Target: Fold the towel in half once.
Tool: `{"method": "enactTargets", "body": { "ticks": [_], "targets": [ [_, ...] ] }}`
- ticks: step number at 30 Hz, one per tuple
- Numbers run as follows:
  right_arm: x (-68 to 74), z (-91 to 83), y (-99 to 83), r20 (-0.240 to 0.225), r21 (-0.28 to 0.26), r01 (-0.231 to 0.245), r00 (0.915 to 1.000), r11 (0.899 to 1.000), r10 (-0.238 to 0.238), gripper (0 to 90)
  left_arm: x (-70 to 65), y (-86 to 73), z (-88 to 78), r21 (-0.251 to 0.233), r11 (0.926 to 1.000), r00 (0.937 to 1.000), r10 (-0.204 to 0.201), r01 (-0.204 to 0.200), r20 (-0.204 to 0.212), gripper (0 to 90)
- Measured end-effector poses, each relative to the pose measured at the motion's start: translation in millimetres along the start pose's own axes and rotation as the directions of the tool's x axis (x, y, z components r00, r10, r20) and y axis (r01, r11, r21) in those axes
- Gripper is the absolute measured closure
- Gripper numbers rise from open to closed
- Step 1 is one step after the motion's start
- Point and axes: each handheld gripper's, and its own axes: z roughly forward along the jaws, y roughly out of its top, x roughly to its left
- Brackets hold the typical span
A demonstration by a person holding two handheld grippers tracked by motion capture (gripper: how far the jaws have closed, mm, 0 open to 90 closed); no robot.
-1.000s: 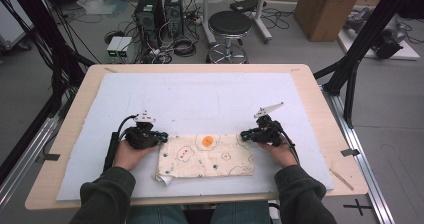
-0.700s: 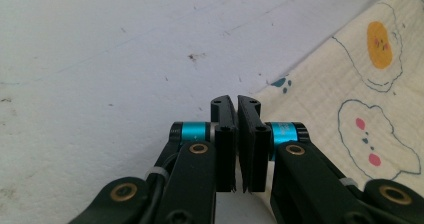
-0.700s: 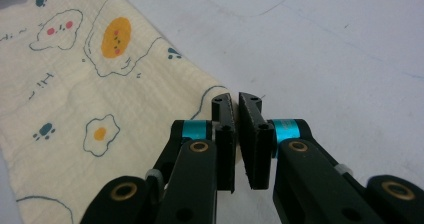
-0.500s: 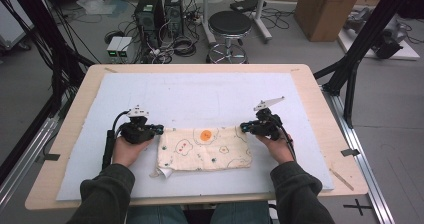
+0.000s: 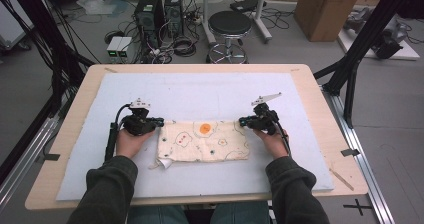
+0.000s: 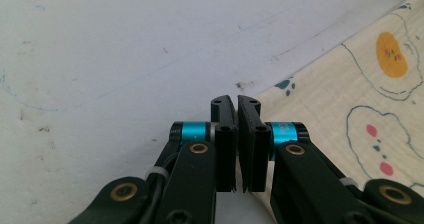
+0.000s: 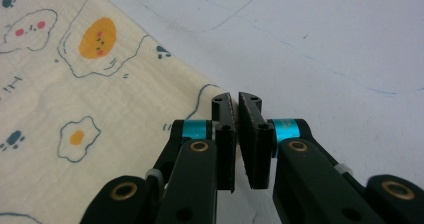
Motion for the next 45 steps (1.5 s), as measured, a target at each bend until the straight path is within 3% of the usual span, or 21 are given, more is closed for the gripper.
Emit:
{"method": "enactTargets", "body": {
  "ticks": [2, 5, 16, 25, 32, 42, 45],
  "targets": [
    [-1.6, 6.2, -1.7, 0.001, 0.022, -0.003, 1.0000, 1.000, 0.003, 85.4, -1.3, -1.4, 3.9, 0.007, 1.0000, 0.9999, 0.005, -0.005, -0.009, 85.8],
    [-2.8, 7.4, -2.2, -0.003, 0.011, -0.015, 0.9999, 1.000, 0.015, 84.7, -1.4, -1.8, 5.0, 0.008, 0.9999, 1.0000, 0.007, -0.006, -0.005, 85.1],
    [2.4, -12.4, 0.0, -0.015, -0.059, -0.014, 0.9998, 0.998, 0.013, 67.0, -4.1, 3.7, -19.6, -0.098, 0.9952, 0.9996, -0.003, 0.006, 0.027, 64.7],
    [4.0, -19.6, 0.8, -0.031, -0.082, -0.027, 0.9992, 0.996, 0.025, 55.1, 1.7, 2.7, -31.1, -0.132, 0.9912, 0.9984, -0.006, 0.013, 0.056, 59.7],
    [7.9, -22.7, 9.7, -0.029, -0.082, -0.008, 0.9996, 0.997, 0.005, 51.7, 4.3, 4.5, -37.0, -0.160, 0.9868, 0.9973, -0.017, 0.028, 0.071, 57.3],
    [7.2, -29.2, 23.3, -0.022, -0.087, 0.008, 0.9997, 0.996, -0.010, 49.5, 5.1, 18.5, -44.9, -0.169, 0.9856, 0.9982, 0.004, 0.006, 0.060, 55.8],
    [5.6, -27.6, 22.9, -0.024, -0.079, 0.001, 0.9997, 0.997, -0.003, 49.4, 5.4, 17.4, -40.4, -0.145, 0.9895, 0.9981, 0.003, 0.006, 0.061, 55.2]
  ]
}}
